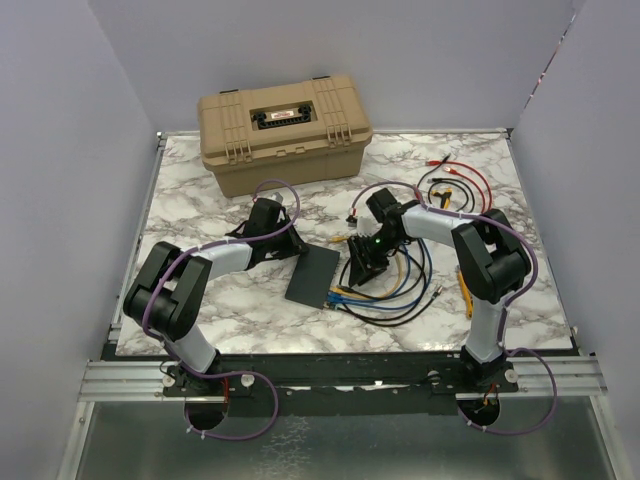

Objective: Pull the plug from the switch port
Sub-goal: Pick up the connector from the center of the board.

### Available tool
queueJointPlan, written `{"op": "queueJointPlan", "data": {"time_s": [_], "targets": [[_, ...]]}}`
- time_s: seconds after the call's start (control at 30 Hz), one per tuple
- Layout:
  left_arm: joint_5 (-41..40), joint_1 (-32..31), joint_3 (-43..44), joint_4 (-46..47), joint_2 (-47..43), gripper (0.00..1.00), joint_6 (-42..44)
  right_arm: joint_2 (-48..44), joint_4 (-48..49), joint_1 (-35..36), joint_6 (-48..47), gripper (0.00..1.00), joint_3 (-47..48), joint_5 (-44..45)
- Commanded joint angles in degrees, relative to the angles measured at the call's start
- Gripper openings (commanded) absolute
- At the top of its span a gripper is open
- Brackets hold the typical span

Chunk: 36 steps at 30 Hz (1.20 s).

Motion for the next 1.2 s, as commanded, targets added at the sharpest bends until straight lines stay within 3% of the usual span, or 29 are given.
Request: {"op": "queueJointPlan", "data": {"time_s": [0.0, 0.33, 0.53, 0.77, 1.0, 1.17], "targets": [[-4.62, -1.15, -5.63, -18.55, 9.24, 0.00, 4.69, 0.06, -1.70, 0.12, -2.04, 0.43, -1.59, 1.38], [-4.07, -1.15, -5.19, -18.39, 9.28, 0.00, 4.69, 1.31, -1.61, 0.21, -2.58, 0.42, -2.35, -2.25], [-3.89, -1.11, -5.08, -18.33, 9.58, 0.00, 4.77, 2.34, -2.02, 0.42, -3.05, 0.34, -2.08, -4.59], [-3.87, -1.15, -4.73, -18.34, 9.74, 0.00, 4.86, 2.96, -2.06, 1.32, -3.28, 0.34, -1.87, -6.07], [-3.59, -1.15, -4.28, -18.33, 9.86, 0.00, 4.95, 1.32, -1.92, 1.43, -3.10, 0.14, -1.63, -3.39], [-3.31, -1.13, -4.37, -18.31, 9.88, 0.00, 5.03, -1.58, -2.43, 1.43, -3.19, 0.13, -0.59, 1.09]]}}
